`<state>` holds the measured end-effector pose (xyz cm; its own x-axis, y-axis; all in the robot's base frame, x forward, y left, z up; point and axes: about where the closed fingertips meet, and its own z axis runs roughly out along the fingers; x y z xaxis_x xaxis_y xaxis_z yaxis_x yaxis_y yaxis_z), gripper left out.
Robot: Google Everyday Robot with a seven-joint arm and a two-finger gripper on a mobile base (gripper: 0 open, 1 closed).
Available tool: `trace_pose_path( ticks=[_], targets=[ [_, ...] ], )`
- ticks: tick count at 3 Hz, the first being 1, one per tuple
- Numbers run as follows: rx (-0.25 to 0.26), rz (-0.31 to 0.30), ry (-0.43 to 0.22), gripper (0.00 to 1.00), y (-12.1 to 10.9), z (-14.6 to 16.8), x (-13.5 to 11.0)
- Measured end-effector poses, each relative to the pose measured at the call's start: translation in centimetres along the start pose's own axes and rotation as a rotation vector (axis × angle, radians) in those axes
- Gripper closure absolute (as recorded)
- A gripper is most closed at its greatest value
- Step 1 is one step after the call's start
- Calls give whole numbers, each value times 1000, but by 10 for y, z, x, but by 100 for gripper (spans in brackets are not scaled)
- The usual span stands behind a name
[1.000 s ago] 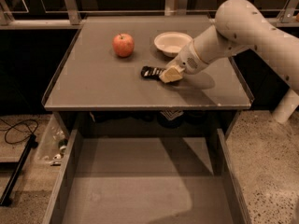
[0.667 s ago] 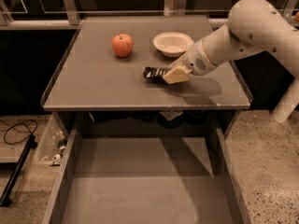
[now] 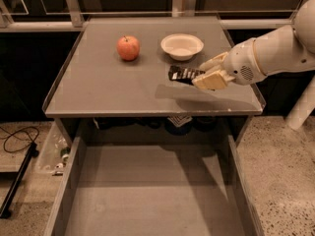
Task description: Place rxbar chocolate into top drawer
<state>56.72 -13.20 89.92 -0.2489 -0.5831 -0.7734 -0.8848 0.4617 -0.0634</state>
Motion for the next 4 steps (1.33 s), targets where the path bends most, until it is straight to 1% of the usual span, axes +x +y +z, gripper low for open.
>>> trace_pose_path(
  ticks=[1,2,3,4],
  targets=[
    [55,-6,1,100,16,-35,27],
    [73,11,39,100,39,-51,69],
    [63,52,83,100,62,-44,114],
    [11,111,145,100,80,-10,161]
  ],
)
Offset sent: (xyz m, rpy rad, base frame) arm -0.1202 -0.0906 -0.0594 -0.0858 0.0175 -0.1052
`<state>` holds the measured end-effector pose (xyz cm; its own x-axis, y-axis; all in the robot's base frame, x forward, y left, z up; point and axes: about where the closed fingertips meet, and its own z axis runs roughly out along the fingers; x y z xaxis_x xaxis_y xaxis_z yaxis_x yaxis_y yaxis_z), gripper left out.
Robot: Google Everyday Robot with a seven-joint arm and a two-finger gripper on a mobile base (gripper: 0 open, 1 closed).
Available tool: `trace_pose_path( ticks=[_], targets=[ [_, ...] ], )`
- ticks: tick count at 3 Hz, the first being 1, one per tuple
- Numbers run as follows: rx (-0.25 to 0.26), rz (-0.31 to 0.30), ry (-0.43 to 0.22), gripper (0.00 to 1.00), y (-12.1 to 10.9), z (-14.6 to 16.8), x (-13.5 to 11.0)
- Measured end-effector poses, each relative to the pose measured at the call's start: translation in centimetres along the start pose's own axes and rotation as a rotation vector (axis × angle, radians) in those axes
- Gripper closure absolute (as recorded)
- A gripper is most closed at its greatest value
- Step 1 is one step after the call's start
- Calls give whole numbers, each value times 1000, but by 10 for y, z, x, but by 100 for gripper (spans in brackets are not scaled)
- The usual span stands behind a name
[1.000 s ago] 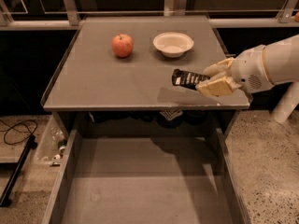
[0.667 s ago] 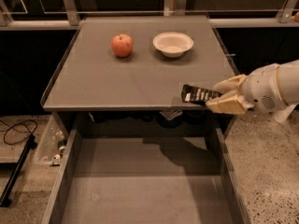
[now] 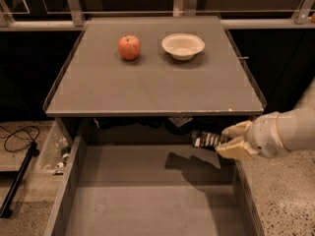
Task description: Place rxbar chocolate into top drawer
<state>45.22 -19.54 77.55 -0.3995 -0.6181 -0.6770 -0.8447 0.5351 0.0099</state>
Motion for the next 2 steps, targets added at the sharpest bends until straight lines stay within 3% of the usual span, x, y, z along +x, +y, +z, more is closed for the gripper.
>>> trace_pose_path(
  ticks=[1,2],
  targets=[
    [-81,48,53,100,32,43,43],
    [-81,48,53,100,32,43,42]
  ],
)
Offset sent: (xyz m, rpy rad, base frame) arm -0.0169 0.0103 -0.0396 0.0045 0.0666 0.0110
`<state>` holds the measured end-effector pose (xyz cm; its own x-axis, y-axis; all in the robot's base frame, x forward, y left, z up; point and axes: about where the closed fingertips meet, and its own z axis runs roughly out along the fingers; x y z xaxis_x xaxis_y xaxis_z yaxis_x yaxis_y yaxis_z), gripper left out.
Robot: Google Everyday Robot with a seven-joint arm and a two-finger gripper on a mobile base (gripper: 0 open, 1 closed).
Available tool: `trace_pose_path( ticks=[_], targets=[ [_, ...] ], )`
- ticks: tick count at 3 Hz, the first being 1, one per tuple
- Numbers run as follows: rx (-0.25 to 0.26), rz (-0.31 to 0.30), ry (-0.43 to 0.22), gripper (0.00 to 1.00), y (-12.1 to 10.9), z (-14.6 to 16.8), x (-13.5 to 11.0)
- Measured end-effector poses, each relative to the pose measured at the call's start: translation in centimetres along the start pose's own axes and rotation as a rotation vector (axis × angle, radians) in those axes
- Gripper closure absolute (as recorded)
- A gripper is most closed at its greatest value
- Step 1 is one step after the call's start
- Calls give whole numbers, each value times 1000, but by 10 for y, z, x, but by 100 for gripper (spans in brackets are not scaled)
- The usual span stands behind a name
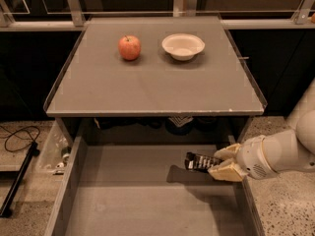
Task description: Place rxbar chocolate into top drawer
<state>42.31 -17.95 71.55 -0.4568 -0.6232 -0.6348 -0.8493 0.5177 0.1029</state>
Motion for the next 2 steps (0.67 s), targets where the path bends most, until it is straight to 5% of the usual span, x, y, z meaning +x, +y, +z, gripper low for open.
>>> trace_pose_path(
  ticks=[2],
  targets=[
    [-59,9,5,100,-4,60,-8]
  ],
)
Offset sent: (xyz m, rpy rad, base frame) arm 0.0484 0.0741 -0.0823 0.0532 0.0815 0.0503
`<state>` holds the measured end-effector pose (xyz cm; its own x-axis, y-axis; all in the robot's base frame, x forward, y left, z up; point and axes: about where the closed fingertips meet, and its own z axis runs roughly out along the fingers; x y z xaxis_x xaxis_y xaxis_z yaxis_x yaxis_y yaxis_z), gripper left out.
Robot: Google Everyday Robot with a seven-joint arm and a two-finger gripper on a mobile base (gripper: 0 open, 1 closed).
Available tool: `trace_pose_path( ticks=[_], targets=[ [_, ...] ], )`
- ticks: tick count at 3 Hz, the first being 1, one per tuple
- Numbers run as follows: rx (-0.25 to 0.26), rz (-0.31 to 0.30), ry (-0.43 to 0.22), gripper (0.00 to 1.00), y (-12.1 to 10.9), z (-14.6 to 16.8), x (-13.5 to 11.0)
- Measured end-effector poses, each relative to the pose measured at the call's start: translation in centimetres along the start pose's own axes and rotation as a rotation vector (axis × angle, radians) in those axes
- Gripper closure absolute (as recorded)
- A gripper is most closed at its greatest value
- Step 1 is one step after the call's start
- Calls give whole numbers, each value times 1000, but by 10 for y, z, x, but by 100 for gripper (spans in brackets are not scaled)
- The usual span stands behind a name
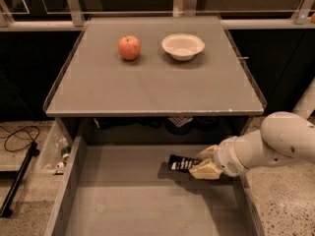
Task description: Place rxbar chocolate into top drawer
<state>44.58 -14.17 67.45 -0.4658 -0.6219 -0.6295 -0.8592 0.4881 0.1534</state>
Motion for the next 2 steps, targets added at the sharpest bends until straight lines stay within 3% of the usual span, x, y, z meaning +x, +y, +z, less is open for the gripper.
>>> trace_pose_path(
  ticks=[2],
  targets=[
    [-21,13,-52,100,-3,57,-5]
  ],
)
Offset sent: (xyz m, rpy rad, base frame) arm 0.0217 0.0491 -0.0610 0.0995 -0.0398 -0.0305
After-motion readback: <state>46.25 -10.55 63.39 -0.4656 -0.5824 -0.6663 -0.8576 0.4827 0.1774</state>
